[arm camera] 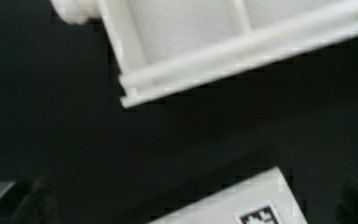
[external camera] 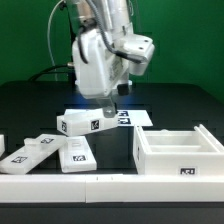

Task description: Assemble cabinet

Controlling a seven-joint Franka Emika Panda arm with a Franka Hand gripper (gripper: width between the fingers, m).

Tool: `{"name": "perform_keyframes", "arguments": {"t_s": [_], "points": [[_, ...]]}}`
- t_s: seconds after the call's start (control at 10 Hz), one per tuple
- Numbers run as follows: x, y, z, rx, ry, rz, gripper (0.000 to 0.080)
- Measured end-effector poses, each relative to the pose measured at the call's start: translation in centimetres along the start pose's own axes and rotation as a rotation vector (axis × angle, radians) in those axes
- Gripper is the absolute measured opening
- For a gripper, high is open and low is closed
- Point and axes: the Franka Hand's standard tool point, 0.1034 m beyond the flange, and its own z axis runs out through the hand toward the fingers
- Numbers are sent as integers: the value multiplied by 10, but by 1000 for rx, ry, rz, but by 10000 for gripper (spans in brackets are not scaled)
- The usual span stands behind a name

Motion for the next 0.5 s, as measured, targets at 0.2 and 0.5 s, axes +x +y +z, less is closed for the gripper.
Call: {"name": "perform_keyframes", "arguments": {"t_s": [0.2, 0.5], "points": [[1, 0, 0, 0, 0, -3, 795], [34, -5, 2, -31, 29, 117, 795]]}}
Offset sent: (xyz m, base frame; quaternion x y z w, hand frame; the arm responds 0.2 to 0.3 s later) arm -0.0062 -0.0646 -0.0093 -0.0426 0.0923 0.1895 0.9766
